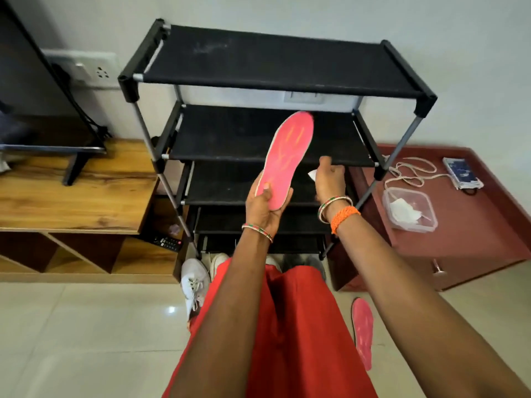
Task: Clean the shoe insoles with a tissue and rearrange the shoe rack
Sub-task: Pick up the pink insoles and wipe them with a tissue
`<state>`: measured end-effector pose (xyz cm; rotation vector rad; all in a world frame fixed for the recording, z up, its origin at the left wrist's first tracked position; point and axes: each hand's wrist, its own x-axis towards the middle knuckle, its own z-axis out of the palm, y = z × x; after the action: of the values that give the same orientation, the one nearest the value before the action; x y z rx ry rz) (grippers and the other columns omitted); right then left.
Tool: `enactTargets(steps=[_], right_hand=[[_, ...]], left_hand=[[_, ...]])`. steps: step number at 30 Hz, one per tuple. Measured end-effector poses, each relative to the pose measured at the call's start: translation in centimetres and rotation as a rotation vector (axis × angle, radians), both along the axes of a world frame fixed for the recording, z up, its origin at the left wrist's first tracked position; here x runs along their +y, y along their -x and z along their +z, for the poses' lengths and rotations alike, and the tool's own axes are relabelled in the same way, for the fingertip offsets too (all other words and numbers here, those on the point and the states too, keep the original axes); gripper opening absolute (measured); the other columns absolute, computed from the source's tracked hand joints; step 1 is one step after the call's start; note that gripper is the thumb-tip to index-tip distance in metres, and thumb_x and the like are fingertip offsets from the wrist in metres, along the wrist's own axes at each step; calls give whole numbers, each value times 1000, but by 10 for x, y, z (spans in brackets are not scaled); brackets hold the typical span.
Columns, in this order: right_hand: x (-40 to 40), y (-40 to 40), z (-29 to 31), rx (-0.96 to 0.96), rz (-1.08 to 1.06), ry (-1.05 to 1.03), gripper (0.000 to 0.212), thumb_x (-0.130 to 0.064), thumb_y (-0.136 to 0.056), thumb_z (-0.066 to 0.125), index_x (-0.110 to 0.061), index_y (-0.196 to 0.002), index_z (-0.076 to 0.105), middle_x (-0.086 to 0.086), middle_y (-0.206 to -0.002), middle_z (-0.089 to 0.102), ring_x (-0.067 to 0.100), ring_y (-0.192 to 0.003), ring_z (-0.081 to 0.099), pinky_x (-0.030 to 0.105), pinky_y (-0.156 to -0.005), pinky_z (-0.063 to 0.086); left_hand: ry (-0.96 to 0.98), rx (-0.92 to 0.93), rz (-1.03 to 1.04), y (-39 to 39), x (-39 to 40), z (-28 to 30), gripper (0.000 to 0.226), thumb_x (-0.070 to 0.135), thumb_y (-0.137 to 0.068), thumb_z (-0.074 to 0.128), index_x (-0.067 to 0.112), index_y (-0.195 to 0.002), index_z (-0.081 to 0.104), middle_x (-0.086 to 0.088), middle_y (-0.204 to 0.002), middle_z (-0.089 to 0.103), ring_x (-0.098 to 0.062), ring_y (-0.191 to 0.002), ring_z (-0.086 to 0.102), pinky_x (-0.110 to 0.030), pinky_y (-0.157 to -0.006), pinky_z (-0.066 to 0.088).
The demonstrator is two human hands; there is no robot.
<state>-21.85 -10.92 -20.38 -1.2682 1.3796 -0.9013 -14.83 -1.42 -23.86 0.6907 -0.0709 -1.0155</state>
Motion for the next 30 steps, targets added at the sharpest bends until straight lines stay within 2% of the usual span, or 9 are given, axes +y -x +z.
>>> enactTargets(steps=[3, 6, 10, 14, 16, 18, 20, 23, 30], right_hand=[[15, -15, 18, 33, 136, 177, 8, -15, -91, 44, -10, -91, 50, 11, -99, 60, 26, -89, 57, 37, -76, 48], [22, -37, 26, 111, 350, 317, 12, -1, -85, 53, -8, -92, 60, 5, -97, 61, 20, -90, 60, 33, -75, 52], [39, -56, 17, 275, 487, 480, 16, 7, -79, 57, -5, -87, 62, 4, -87, 60, 16, -79, 57, 15, -61, 44], [51, -58, -6, 403, 489, 520, 20, 5, -74, 55, -12, -77, 66, 10, -84, 64, 27, -79, 62, 35, -70, 54], [61, -52, -17, 449, 630, 500, 21, 3, -75, 60, -13, -81, 71, 12, -86, 67, 25, -81, 64, 38, -74, 56], [66, -41, -24, 531, 786, 546, 20, -2, -79, 62, -14, -88, 75, 11, -86, 71, 22, -82, 66, 35, -75, 55], [62, -32, -18, 530, 836, 555, 17, -5, -80, 67, -13, -92, 76, 8, -88, 72, 18, -82, 67, 34, -77, 55], [47, -34, -4, 523, 817, 571, 18, -5, -75, 72, -9, -92, 75, 7, -91, 68, 19, -83, 64, 37, -80, 55], [34, -41, -3, 641, 620, 672, 15, -1, -80, 61, -9, -90, 69, 14, -96, 62, 26, -88, 58, 36, -76, 52]], left_hand=[[58, 0, 72, -9, 11, -5, 44, 9, -90, 54, 10, -133, 44, -10, -121, 54, -25, -104, 57, -42, -77, 58], [104, 10, 73, -14, 12, -8, 65, 22, -72, 74, 13, -130, 47, -12, -124, 53, -27, -108, 57, -41, -74, 58], [113, 195, 76, -24, 7, -10, 39, 17, -99, 35, 2, -135, 42, -12, -103, 67, -21, -88, 67, -31, -71, 58], [85, 395, 59, -20, 3, -12, 41, 29, -101, 27, 5, -102, 60, -10, -85, 69, -21, -84, 65, -31, -78, 53], [74, 448, 102, -15, 2, -16, 48, 28, -102, 26, 4, -81, 63, -9, -66, 68, -17, -66, 68, -27, -71, 53], [57, 490, 124, -14, 1, -19, 54, 29, -103, 25, 0, -74, 60, -10, -56, 65, -16, -51, 66, -23, -59, 54], [83, 535, 113, -13, -1, -20, 54, 32, -101, 26, -4, -78, 59, -14, -62, 64, -19, -55, 66, -23, -59, 56], [113, 503, 92, -13, -5, -21, 44, 32, -101, 28, -1, -93, 57, -13, -82, 63, -20, -76, 64, -30, -80, 53], [134, 419, 85, -12, -2, -22, 40, 24, -104, 23, 3, -102, 57, -11, -78, 72, -16, -69, 70, -26, -64, 58]])
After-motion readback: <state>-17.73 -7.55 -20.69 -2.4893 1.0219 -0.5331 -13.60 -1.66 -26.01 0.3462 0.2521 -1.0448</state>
